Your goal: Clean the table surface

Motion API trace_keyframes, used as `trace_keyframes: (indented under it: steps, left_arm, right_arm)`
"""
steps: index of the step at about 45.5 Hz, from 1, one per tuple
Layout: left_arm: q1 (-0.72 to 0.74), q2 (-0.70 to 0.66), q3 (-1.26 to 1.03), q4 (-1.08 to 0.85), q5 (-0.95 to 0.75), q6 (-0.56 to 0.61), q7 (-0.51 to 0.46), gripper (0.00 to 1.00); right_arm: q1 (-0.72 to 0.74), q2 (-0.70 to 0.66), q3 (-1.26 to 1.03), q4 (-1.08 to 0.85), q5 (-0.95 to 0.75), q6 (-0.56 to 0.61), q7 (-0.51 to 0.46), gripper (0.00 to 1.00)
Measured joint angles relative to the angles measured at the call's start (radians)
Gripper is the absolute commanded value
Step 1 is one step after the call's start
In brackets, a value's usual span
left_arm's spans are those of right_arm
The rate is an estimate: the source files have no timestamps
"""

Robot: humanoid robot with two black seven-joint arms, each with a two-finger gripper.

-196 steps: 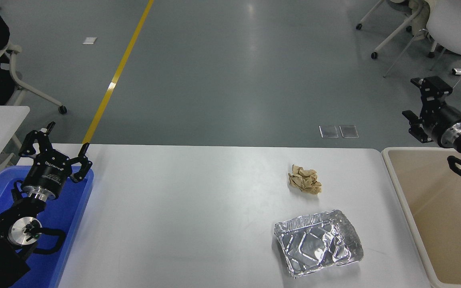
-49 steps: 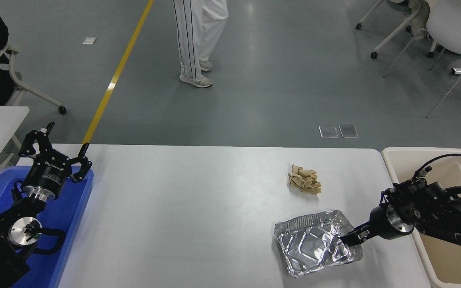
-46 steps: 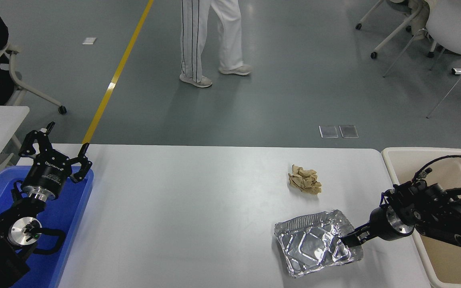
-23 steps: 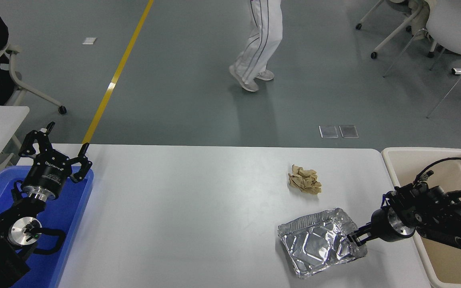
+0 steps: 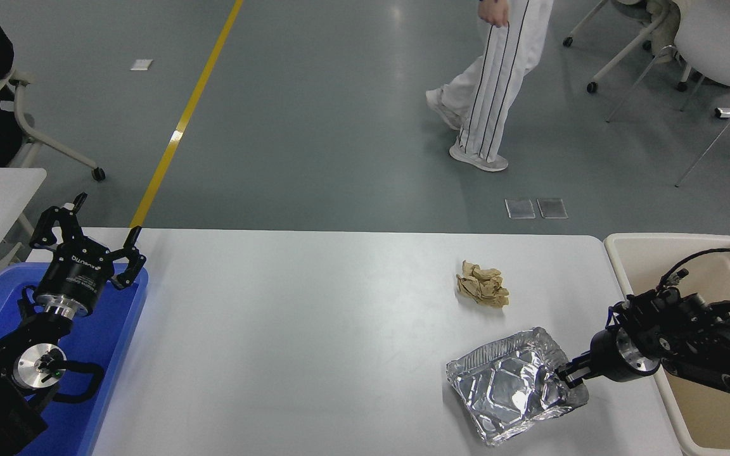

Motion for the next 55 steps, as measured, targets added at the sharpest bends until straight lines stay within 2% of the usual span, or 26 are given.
trace_keyframes:
  steps: [18, 32, 55]
  left_arm:
    - [0.0, 0.0, 0.0, 0.0, 0.0, 0.0, 0.0, 1.0]
    - [0.0, 0.0, 0.0, 0.0, 0.0, 0.0, 0.0, 1.0]
    - [0.0, 0.0, 0.0, 0.0, 0.0, 0.0, 0.0, 1.0]
  right_arm:
    - [0.066, -0.102, 0.006, 0.026, 0.011, 0.011, 0.084, 0.0]
    - [0.143, -0.189, 0.005, 0.121, 0.015, 0.037, 0.137, 0.0]
    - [0.269, -0.235, 0.13, 0.177, 0.098, 0.196, 0.167, 0.0]
